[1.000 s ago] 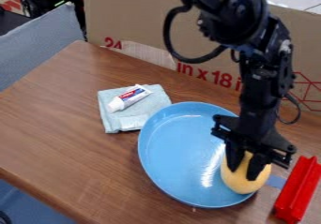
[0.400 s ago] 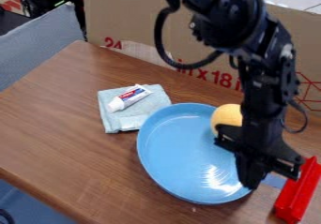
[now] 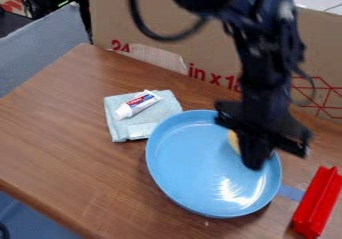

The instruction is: Move the yellow ball from the blue plate to the table

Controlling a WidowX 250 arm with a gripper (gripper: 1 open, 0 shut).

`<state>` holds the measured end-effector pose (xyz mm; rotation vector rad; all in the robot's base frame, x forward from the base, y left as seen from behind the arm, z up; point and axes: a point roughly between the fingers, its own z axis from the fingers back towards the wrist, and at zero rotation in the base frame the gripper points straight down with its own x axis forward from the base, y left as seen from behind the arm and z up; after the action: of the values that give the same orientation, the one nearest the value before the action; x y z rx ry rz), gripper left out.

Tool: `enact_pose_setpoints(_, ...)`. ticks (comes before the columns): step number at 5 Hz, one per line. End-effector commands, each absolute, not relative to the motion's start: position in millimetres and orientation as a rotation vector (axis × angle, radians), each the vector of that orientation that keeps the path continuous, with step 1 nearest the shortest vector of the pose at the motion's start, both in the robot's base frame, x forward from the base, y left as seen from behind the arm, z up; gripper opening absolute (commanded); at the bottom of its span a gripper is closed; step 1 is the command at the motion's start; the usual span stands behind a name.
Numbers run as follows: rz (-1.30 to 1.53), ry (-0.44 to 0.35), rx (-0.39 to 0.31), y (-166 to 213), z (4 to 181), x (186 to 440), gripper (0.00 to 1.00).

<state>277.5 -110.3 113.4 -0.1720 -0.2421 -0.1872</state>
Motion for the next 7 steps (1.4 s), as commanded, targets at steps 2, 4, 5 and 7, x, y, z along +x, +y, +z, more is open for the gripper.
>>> enact_pose_setpoints(2, -0.077, -0.351, -0.172, -38, 124.1, 269, 0.0)
enact_pose_setpoints(4, -0.023, -0.362, -0.205, -45, 189.7, 326, 0.0)
enact_pose_setpoints(5, -0.027, -0.299, -0.215, -65, 194.0, 343, 0.0)
enact_pose_setpoints(7, -0.058, -0.147, -0.215, -82, 159.9, 343, 1.0)
